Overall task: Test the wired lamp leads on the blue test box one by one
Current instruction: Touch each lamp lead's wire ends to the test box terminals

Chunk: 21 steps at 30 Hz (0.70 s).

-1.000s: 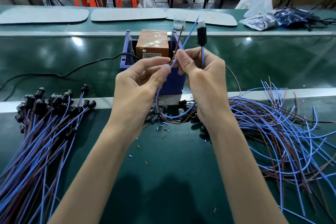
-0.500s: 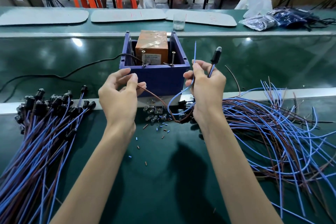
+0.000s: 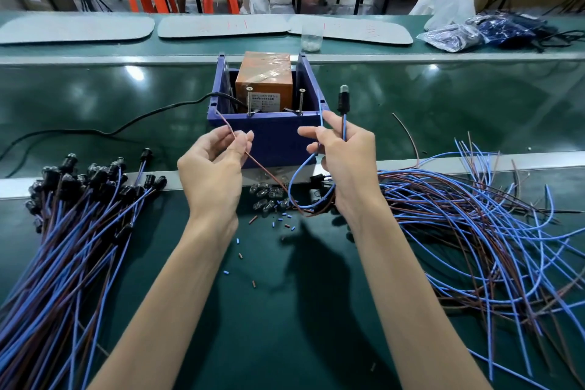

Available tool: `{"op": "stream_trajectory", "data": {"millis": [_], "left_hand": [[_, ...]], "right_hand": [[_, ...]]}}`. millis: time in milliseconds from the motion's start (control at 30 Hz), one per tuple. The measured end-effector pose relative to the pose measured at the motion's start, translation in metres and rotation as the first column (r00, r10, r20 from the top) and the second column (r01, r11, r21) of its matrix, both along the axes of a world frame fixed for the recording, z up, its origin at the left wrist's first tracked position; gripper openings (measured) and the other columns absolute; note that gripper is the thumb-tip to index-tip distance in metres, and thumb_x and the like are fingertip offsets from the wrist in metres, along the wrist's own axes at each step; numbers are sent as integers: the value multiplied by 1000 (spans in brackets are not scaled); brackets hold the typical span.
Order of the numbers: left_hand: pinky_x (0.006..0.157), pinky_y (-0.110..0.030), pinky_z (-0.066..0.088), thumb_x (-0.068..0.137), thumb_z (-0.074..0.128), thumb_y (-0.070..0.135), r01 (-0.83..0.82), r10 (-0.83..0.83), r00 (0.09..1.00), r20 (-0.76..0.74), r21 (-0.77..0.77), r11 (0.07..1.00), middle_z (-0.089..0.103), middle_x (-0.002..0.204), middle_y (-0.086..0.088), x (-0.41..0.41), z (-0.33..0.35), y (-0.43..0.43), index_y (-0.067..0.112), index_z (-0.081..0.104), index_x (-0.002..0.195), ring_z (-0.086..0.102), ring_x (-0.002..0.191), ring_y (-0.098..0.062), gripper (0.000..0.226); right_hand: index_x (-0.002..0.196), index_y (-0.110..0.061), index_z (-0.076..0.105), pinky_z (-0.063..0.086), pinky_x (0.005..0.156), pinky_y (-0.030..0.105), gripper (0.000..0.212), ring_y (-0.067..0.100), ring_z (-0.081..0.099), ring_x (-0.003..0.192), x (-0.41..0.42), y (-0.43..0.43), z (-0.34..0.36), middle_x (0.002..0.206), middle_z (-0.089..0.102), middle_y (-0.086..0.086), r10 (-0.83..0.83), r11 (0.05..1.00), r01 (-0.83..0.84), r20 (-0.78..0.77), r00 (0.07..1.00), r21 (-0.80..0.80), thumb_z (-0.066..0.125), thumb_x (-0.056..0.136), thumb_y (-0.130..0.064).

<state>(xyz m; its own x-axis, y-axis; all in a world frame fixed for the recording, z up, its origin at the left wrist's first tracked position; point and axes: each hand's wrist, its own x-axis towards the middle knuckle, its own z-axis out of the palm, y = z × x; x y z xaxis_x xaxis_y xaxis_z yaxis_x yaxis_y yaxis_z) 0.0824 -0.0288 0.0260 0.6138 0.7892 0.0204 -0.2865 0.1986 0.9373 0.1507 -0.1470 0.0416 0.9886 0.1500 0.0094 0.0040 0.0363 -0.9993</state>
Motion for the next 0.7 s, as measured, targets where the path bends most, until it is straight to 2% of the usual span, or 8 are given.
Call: {"op": "stream_trajectory", "data": {"millis": [167,333,533,700], "left_hand": [[69,-14,53,91,59,-4,1,-1,1000,-2,-19,1000,72,84,-4,1,-2,1,-2,60,119,73,77,-10,28],[68,-18,55,94,57,1,-2,11,998,-58,164,986,74,79,3,-1,-4,1,7,55,132,73,74,-14,39],[72,-22,56,96,55,5,91,-40,982,-186,275,957,73,82,6,-1,-8,5,19,65,117,73,71,-11,27],[64,-14,50,98,49,3,104,-38,977,-211,311,945,71,83,4,-1,-8,5,29,66,102,69,64,-5,31]], "right_hand": [[128,-11,57,35,62,17,35,-2,58,51,-1,-1,1,81,74,-8,24,1000,-24,10,1000,12,50,93,-4],[129,-12,57,36,60,15,35,-4,58,51,0,-1,1,78,72,-10,18,999,-19,21,1000,32,50,95,-6],[125,-14,60,36,52,9,32,-1,57,52,1,-1,-2,73,72,-11,65,997,-65,-3,998,51,50,95,-5],[115,-24,63,36,47,7,29,-1,57,52,0,-1,-2,69,71,-14,130,991,-130,-2,992,24,49,96,-7]]}}
